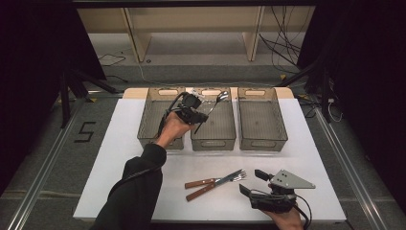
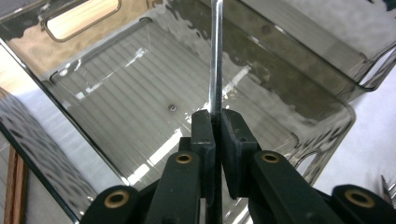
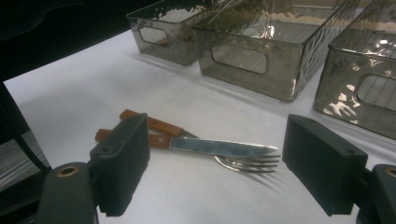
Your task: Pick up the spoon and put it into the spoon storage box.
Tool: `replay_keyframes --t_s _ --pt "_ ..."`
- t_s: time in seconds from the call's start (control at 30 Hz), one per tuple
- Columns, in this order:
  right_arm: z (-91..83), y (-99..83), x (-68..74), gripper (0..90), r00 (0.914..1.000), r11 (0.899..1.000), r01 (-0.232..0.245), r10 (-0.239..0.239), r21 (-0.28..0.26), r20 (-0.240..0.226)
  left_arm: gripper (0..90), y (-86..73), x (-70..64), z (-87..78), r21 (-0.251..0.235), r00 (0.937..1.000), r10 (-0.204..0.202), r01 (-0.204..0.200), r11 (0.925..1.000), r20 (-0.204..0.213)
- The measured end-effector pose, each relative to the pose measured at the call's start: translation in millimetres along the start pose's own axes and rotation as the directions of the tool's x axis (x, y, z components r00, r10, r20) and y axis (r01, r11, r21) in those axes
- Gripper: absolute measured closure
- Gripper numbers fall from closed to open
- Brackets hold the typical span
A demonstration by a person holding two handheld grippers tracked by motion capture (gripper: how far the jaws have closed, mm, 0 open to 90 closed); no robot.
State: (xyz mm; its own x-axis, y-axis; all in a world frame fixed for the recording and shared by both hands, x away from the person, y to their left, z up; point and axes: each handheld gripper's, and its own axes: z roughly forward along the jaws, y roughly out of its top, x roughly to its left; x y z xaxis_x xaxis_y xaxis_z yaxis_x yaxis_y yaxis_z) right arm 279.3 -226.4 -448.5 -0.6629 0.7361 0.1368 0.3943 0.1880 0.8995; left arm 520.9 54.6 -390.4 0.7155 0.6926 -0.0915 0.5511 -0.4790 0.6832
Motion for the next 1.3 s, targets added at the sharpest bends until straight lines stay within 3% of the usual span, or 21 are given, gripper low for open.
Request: replay_keyframes --t_s 0.73,0.8,1.0,1.3 --pt "0.2 -0.1 0.0 23.9 1.0 1.0 -0.003 0.003 0.002 0.0 81.6 -6.9 1.1 13.7 0.069 0.9995 -0.03 0.03 0.9972 0.004" --pt "0.2 -0.1 0.1 23.9 1.0 1.0 -0.002 0.002 0.002 -0.001 73.7 -6.2 1.5 12.5 0.063 0.9988 -0.049 0.048 0.9968 0.002" --pt "0.5 -0.2 -0.1 23.9 1.0 1.0 -0.003 0.003 0.005 0.0 53.2 -3.9 1.3 4.3 0.065 0.9986 -0.051 0.05 0.9966 0.01" --pt "0.5 -0.2 -0.1 23.9 1.0 1.0 -0.003 0.003 0.005 0.002 36.3 -8.1 1.8 -16.8 0.029 0.9977 -0.064 0.064 0.9975 0.021"
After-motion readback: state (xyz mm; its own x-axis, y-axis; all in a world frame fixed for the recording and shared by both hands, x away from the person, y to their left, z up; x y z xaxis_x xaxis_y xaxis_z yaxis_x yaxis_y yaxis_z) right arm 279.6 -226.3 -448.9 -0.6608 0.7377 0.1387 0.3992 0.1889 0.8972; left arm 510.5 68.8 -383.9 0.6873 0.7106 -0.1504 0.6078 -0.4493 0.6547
